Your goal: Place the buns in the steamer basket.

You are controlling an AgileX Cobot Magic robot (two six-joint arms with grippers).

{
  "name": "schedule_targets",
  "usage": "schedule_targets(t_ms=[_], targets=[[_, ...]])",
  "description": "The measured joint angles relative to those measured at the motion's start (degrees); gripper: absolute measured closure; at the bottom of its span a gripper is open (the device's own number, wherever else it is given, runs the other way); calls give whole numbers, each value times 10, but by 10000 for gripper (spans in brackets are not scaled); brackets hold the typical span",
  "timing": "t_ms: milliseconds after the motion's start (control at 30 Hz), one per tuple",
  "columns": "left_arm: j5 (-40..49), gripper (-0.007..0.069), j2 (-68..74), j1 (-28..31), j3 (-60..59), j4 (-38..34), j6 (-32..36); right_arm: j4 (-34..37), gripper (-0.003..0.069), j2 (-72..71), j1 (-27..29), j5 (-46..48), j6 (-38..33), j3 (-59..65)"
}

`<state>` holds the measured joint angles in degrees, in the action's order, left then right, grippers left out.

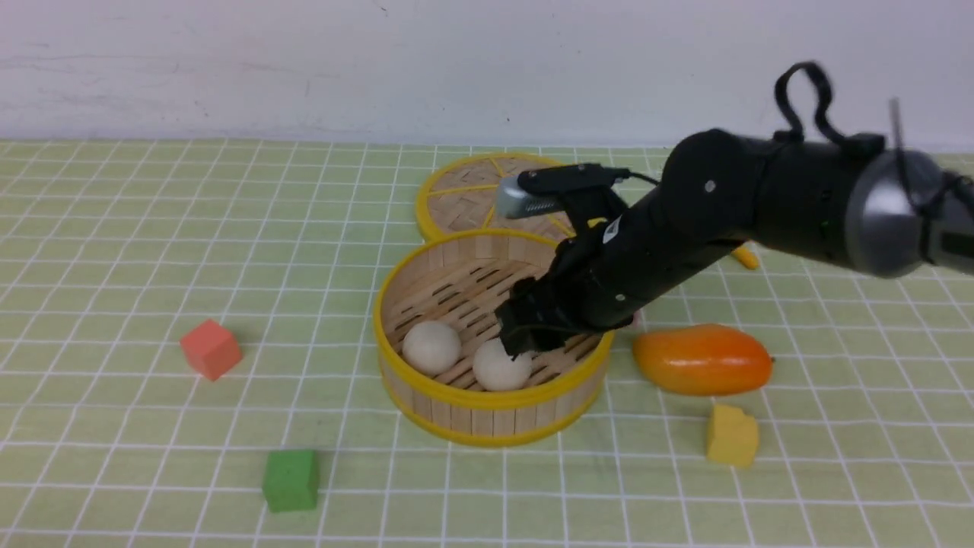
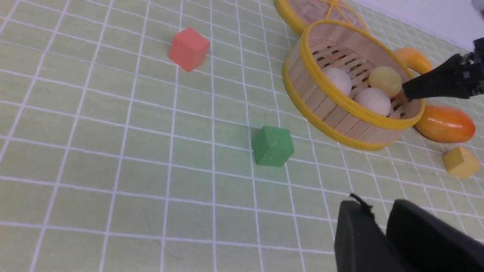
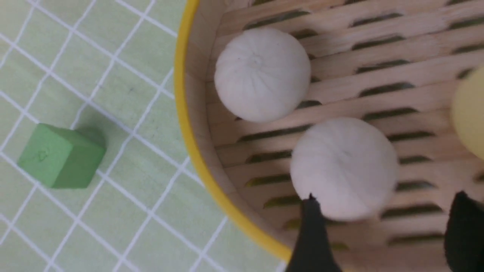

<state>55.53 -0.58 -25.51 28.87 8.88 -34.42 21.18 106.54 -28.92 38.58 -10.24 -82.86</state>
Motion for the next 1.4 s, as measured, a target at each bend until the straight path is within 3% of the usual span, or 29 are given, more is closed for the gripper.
schedule_targets(t_ms=[167,300,500,600,767,900,1133,1400], targets=[[0,498,0,0,0,0,0,-141,213,-84,-1,106,124,0],[0,494,0,0,0,0,0,-234,291,-182,-1,161,202,19],[0,487,0,0,0,0,0,-264,598,-456,-1,89,246,191],[0,482,0,0,0,0,0,-270,674,-596,-1,31,247,311],[1,480,0,0,0,0,0,-273,679,-801,-1,1,251,508],[1,479,0,0,0,0,0,-295,679,-901,-1,2,265,593],[1,470,0,0,0,0,0,-365,678,-1054,-1,-26,272,657],[0,462,1,0,0,2,0,-370,676,-1072,-1,-31,279,659]])
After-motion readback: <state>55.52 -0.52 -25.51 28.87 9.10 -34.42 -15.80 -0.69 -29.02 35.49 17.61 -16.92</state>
